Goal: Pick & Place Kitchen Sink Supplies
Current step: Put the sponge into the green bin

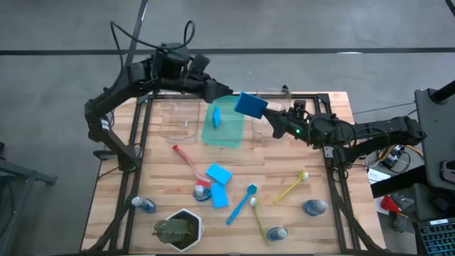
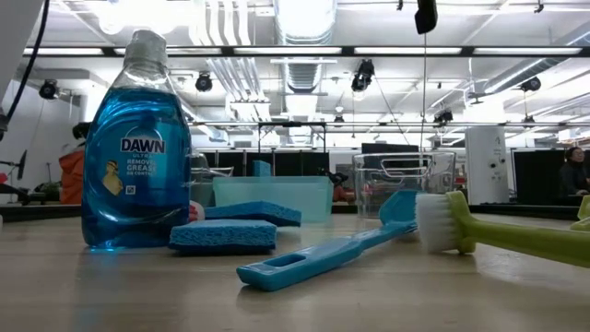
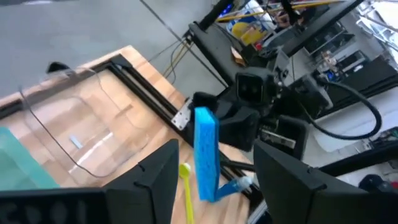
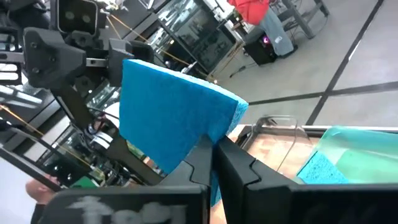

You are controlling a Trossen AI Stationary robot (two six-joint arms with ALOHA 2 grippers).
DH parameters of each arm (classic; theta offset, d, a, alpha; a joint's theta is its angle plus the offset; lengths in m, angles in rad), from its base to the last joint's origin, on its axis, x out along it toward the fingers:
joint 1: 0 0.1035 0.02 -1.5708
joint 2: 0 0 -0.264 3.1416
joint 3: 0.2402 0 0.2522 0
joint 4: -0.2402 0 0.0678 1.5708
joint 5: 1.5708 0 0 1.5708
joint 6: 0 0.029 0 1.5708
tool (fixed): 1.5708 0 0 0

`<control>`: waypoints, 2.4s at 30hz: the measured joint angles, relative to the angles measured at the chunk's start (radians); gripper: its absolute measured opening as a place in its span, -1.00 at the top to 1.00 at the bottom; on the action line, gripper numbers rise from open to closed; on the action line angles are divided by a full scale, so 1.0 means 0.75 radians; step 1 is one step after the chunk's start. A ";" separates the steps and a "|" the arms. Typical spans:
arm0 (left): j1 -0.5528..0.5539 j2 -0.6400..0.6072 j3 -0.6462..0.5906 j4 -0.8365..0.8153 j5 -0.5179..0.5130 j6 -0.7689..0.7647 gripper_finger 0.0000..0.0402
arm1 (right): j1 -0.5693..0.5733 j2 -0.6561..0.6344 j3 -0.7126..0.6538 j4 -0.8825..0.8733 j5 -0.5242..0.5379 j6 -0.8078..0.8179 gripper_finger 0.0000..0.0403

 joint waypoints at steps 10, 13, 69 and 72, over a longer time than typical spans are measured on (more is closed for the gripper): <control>-0.025 -0.001 -0.044 -0.008 0.061 -0.055 -0.30 | -0.009 0.000 0.000 0.057 -0.005 -0.034 0.96; -0.026 0.002 -0.066 -0.008 0.057 -0.046 -0.30 | -0.008 0.001 0.000 0.055 -0.006 -0.039 0.96; -0.032 0.026 -0.187 0.204 0.076 -0.078 0.64 | -0.008 0.009 0.000 0.079 -0.082 -0.013 0.79; -0.032 0.026 -0.187 0.204 0.076 -0.078 0.65 | -0.008 0.009 0.000 0.079 -0.086 -0.021 0.62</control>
